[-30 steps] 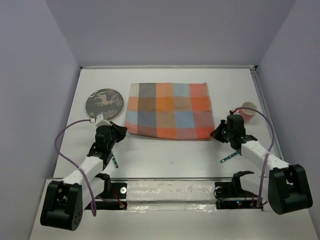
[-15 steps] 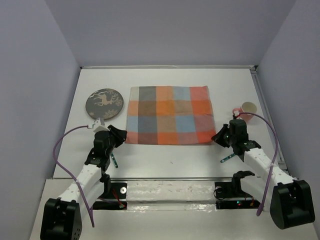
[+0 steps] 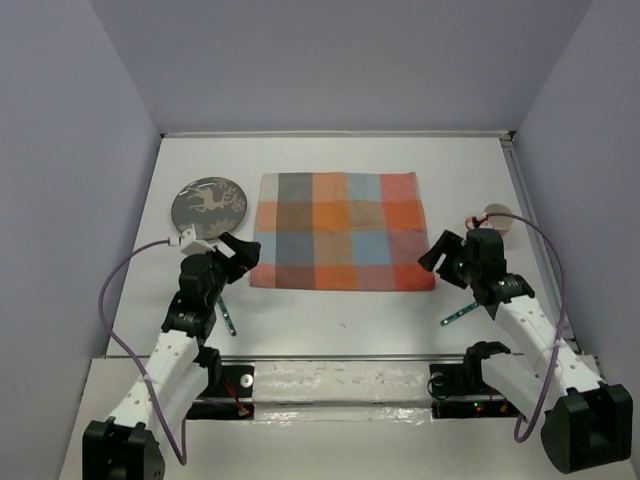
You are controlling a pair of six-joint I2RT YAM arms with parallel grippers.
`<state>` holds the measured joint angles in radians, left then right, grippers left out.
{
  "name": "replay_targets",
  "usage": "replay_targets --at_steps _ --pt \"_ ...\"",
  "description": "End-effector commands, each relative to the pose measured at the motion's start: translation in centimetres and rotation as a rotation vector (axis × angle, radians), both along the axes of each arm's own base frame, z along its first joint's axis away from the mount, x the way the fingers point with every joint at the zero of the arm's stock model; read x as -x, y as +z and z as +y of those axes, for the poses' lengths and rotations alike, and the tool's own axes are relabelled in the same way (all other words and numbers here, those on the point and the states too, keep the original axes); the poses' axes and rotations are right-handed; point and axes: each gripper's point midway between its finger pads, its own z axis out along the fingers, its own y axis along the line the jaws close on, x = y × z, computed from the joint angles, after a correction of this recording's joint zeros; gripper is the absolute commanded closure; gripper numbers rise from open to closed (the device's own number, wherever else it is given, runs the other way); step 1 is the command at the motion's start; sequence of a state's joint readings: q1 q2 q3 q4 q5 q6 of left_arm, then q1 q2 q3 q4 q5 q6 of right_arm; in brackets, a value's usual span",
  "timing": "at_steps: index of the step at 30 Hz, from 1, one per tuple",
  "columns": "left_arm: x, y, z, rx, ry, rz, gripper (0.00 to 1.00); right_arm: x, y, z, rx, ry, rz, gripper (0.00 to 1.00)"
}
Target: Set the dinner table for one person
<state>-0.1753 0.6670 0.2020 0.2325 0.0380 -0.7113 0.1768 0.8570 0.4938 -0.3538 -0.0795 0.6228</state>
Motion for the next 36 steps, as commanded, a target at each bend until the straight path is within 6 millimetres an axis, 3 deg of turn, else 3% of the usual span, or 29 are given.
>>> replay_targets --at_steps 1,3,6,7,8,10,11,13,15,16,20,30,36 --pt "-0.7 12.0 -2.3 -0.003 -0.139 -0.292 0.01 -3.7 8.9 -4.0 0.206 -0.111 -0.206 0.25" --pt "-0.3 15.5 -2.7 -0.032 -0.176 -0.365 0.01 -5.0 12.3 -4.9 0.266 -0.135 -0.269 0.30" --pt "0.9 18.5 -3.7 -0.070 -0.262 -0.430 0.01 -6.4 13.4 -6.6 0.348 -0.207 -0.256 0.32" --pt "1.9 21.2 -4.2 -0.115 -0.309 -0.492 0.01 -7.3 13.8 -7.6 0.388 -0.254 -0.245 0.32" --pt "1.9 20.6 -4.1 -0.153 -0.320 -0.481 0.01 -7.8 13.9 -8.0 0.407 -0.274 -0.239 0.32" --pt "3.1 21.6 -5.0 -0.218 -0.383 -0.503 0.01 -9.2 13.4 -9.0 0.452 -0.313 -0.200 0.32" --pt "3.5 21.7 -5.0 -0.288 -0.402 -0.524 0.01 -10.0 14.6 -9.7 0.466 -0.340 -0.214 0.32" --pt "4.1 20.4 -5.0 -0.351 -0.409 -0.493 0.01 -11.2 14.1 -10.8 0.529 -0.369 -0.178 0.32" --pt "5.0 19.1 -5.1 -0.381 -0.413 -0.483 0.01 -12.0 15.0 -12.8 0.586 -0.434 -0.168 0.32" --pt "5.4 19.3 -5.3 -0.379 -0.428 -0.493 0.01 -12.2 14.9 -13.5 0.614 -0.442 -0.154 0.32" --pt "6.7 21.0 -5.3 -0.365 -0.429 -0.568 0.01 -13.5 12.4 -15.9 0.649 -0.473 -0.057 0.32" --pt "9.5 21.8 -6.7 -0.309 -0.521 -0.632 0.01 -15.2 6.2 -15.9 0.624 -0.419 0.100 0.35" --pt "10.3 22.0 -7.1 -0.295 -0.550 -0.652 0.01 -16.0 5.6 -16.6 0.629 -0.426 0.113 0.44"
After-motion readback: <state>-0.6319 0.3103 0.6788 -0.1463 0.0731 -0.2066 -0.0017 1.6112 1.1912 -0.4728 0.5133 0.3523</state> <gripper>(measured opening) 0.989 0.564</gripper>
